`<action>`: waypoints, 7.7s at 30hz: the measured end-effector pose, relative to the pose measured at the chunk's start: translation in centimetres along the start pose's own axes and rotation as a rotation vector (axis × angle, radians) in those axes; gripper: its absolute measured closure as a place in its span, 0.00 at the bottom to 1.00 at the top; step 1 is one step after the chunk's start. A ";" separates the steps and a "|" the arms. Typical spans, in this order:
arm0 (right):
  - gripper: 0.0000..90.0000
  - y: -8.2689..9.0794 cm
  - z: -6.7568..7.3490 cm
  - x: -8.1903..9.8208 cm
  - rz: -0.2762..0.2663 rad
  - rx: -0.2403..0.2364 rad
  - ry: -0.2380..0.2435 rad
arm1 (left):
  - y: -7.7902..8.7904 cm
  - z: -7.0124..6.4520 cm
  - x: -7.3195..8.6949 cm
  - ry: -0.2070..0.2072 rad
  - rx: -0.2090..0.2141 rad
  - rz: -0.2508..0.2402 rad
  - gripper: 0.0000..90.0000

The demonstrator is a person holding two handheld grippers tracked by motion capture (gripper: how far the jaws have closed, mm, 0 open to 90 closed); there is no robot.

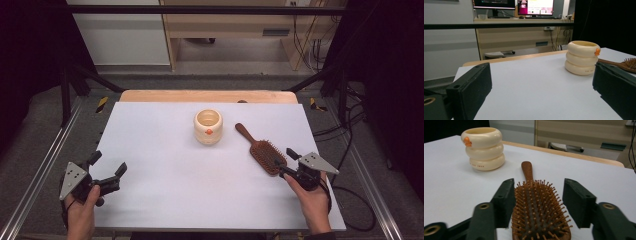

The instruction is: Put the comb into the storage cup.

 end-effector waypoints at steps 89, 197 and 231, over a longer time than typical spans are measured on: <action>1.00 -3.6 4.0 3.1 0.369 -0.097 0.119 | 0.3 0.3 -0.1 -0.005 -0.020 -0.003 0.03; 0.15 -4.7 -0.1 1.1 0.533 0.004 -0.020 | 0.0 0.0 0.2 -0.039 -0.007 0.026 0.03; 0.61 -6.0 0.2 2.2 0.670 -0.027 0.009 | -0.1 -0.1 0.2 -0.040 -0.004 0.027 0.03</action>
Point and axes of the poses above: each handheld gripper's, and its own axes: y roughly backward along the jaws, x roughly out of its underside, z roughly to its left, the point moved 5 cm from there along -y, roughly forward along the jaws, and after that the axes turned 3 degrees about -z, right-handed, at the moved point
